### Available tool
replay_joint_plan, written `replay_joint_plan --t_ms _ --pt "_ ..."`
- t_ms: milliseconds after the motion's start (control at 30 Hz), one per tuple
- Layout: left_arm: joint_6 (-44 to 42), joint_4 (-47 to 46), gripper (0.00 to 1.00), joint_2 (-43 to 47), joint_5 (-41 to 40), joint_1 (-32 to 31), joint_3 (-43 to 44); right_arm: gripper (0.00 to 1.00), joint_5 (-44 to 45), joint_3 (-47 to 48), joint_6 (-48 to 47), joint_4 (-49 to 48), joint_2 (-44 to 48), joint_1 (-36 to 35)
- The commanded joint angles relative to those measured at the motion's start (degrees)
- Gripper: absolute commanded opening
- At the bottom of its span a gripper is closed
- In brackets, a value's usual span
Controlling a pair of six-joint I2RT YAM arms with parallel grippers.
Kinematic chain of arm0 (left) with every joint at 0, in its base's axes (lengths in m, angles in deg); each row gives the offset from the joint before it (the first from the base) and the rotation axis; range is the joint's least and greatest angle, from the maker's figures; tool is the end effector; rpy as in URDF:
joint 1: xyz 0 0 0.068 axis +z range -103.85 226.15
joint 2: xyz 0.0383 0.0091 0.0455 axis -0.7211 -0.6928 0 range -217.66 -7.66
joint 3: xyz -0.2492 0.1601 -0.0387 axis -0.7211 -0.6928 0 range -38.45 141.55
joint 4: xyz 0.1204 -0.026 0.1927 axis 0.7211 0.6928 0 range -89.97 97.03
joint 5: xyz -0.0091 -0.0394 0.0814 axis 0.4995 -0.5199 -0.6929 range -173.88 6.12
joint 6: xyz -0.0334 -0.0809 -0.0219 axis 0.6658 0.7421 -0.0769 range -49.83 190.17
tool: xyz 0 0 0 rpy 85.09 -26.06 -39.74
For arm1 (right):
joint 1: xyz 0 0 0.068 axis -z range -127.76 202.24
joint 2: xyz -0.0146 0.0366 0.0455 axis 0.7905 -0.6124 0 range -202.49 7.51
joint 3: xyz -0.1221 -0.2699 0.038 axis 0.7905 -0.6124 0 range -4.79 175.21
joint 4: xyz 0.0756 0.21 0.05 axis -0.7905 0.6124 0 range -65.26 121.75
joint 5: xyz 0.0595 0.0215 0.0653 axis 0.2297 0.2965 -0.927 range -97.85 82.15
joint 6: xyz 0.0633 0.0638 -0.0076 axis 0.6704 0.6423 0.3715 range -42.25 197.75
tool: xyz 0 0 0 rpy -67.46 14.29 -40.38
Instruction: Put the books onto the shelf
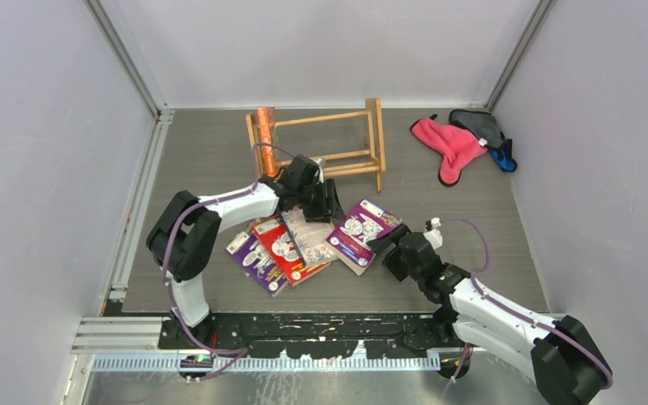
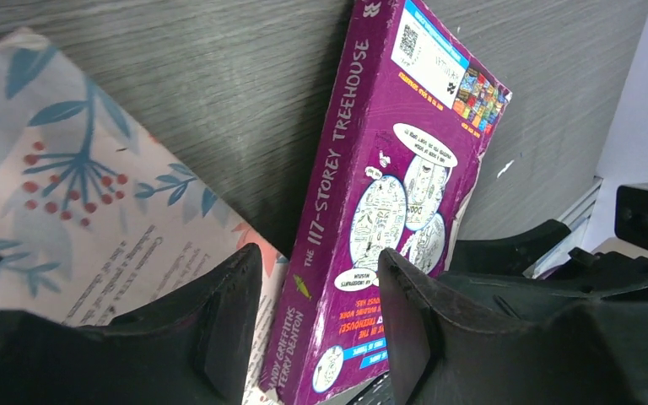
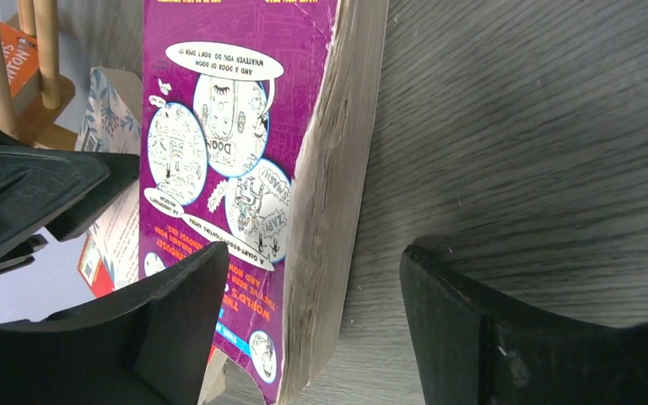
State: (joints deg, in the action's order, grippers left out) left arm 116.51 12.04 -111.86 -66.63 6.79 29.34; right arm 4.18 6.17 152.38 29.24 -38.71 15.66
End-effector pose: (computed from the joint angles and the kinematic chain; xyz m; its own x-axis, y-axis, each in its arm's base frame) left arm 0.2910 -0.2694 0.2061 -0.9475 -0.1165 -0.2977 0.1047 0.7668 -0.6333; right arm 0.1242 0.0715 0.1535 -0.5740 0.7484 -0.3322 0.3749 0.6009 0.7060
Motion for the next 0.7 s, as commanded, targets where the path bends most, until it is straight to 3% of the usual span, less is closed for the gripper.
replay_joint_plan --t_ms 0,667 --pt "1.33 -4.55 0.53 -1.18 4.29 -0.07 2.71 0.79 -2.55 -0.50 -1.60 -4.04 -1.85 2.02" --pt "2.65 -3.59 0.54 -6.69 1.78 -3.21 5.05 0.78 -12.29 1.07 -7.05 -9.40 -8.14 10.00"
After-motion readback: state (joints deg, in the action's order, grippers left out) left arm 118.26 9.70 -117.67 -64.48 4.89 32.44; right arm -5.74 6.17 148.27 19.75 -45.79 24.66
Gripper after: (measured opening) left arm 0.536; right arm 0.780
